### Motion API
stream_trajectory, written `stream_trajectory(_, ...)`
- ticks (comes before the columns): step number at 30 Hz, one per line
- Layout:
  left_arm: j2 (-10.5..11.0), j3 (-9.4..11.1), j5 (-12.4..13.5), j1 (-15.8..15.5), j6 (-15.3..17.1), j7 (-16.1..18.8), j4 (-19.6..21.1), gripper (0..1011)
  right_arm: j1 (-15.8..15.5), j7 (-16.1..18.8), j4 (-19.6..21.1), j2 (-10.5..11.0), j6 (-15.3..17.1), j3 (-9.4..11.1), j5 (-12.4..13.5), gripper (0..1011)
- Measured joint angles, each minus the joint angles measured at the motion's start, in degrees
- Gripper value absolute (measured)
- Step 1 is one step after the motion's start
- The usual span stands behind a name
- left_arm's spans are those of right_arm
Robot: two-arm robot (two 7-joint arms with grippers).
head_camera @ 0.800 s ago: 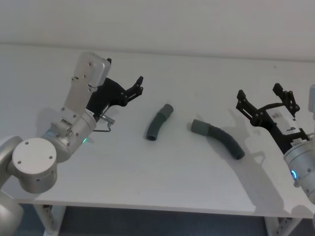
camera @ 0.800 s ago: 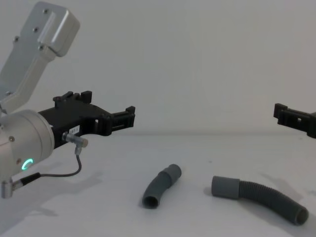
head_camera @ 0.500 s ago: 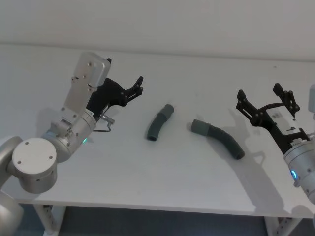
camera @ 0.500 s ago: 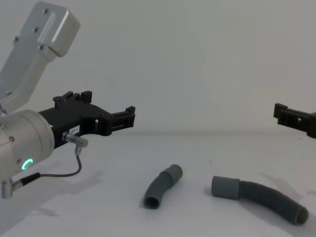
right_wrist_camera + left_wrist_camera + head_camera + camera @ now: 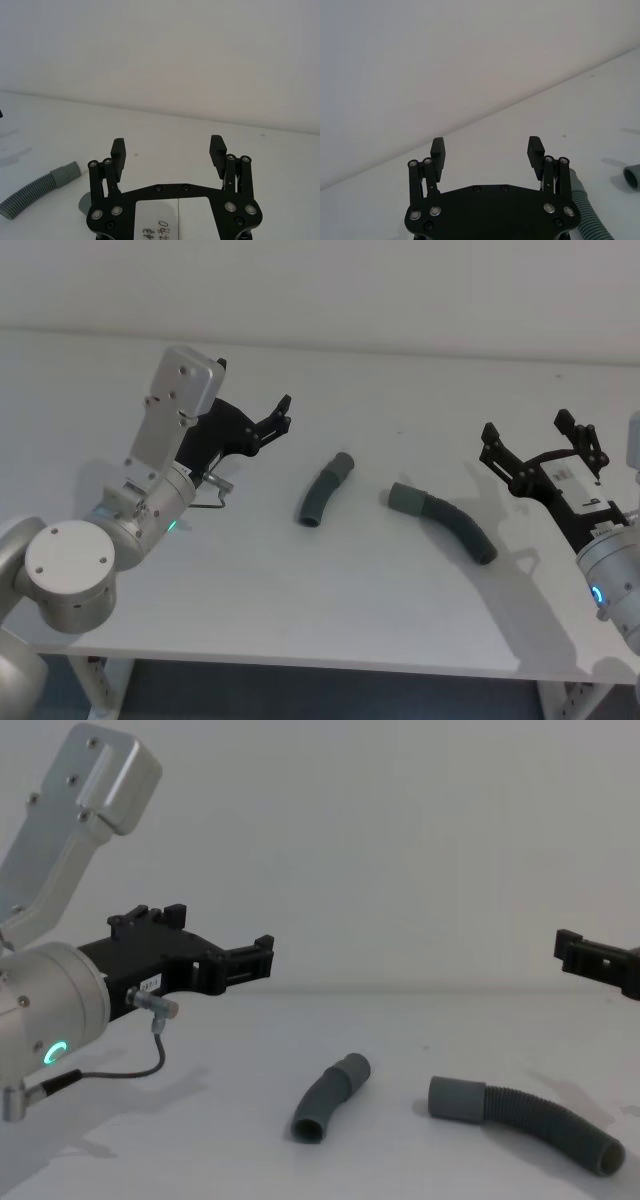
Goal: Use both hands to pick up one end of the pipe from the table, align the ends, and insert them.
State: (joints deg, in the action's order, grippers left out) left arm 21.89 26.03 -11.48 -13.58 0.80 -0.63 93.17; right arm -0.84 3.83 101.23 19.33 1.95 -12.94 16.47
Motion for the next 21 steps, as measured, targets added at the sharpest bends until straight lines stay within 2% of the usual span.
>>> stream_trajectory(21, 0.0, 0.0, 0.0, 0.0, 0.0, 0.0, 0.0, 1001, 0.0, 0.0, 0.0, 0.0, 0.0, 0.0, 0.0, 1001)
